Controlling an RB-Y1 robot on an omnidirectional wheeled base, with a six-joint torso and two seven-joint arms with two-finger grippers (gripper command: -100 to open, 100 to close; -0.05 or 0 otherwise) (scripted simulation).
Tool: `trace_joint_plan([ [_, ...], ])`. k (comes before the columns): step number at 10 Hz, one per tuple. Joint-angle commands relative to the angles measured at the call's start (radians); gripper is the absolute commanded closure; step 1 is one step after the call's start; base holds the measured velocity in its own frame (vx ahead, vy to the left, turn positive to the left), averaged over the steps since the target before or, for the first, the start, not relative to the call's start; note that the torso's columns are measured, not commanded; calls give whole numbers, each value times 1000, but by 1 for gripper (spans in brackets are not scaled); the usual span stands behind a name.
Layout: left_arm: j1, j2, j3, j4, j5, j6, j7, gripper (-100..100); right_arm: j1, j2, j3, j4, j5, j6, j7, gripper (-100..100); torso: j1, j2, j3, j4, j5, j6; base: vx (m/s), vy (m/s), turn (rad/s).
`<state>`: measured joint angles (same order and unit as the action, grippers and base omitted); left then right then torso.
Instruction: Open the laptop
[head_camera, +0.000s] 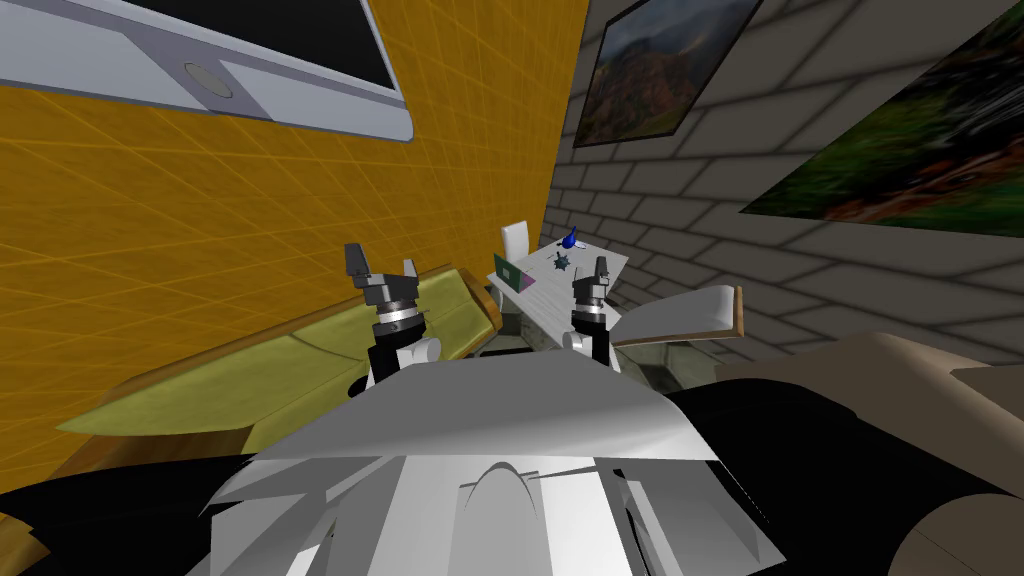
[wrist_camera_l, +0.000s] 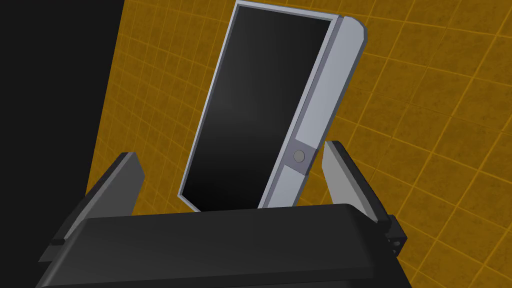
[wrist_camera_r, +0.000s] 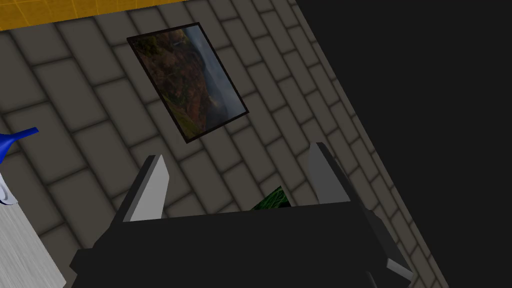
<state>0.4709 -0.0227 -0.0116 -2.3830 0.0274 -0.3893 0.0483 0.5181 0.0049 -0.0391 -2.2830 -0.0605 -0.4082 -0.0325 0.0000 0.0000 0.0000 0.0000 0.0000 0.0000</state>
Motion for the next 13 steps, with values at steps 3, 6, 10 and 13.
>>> trace_joint_plan([
  [3, 0, 0, 0, 0, 0, 0, 0, 0, 0, 0, 0, 0, 0, 0, 0, 0, 0, 175, -351, 176, 0, 0, 0, 0, 0],
  [6, 0, 0, 0, 0, 0, 0, 0, 0, 0, 0, 0, 0, 0, 0, 0, 0, 0, 396, -792, 396, 0, 0, 0, 0, 0],
  [10, 0, 0, 0, 0, 0, 0, 0, 0, -7, -33, -5, 14, -17, 8, -10, -100, 0, 691, -1382, 691, 0, 0, -3, 6, 16],
  [13, 0, 0, 0, 0, 0, 0, 0, 0, -35, -105, -27, 68, -83, 38, -49, -100, 1, 738, -1474, 737, 0, 0, -28, 43, 123],
])
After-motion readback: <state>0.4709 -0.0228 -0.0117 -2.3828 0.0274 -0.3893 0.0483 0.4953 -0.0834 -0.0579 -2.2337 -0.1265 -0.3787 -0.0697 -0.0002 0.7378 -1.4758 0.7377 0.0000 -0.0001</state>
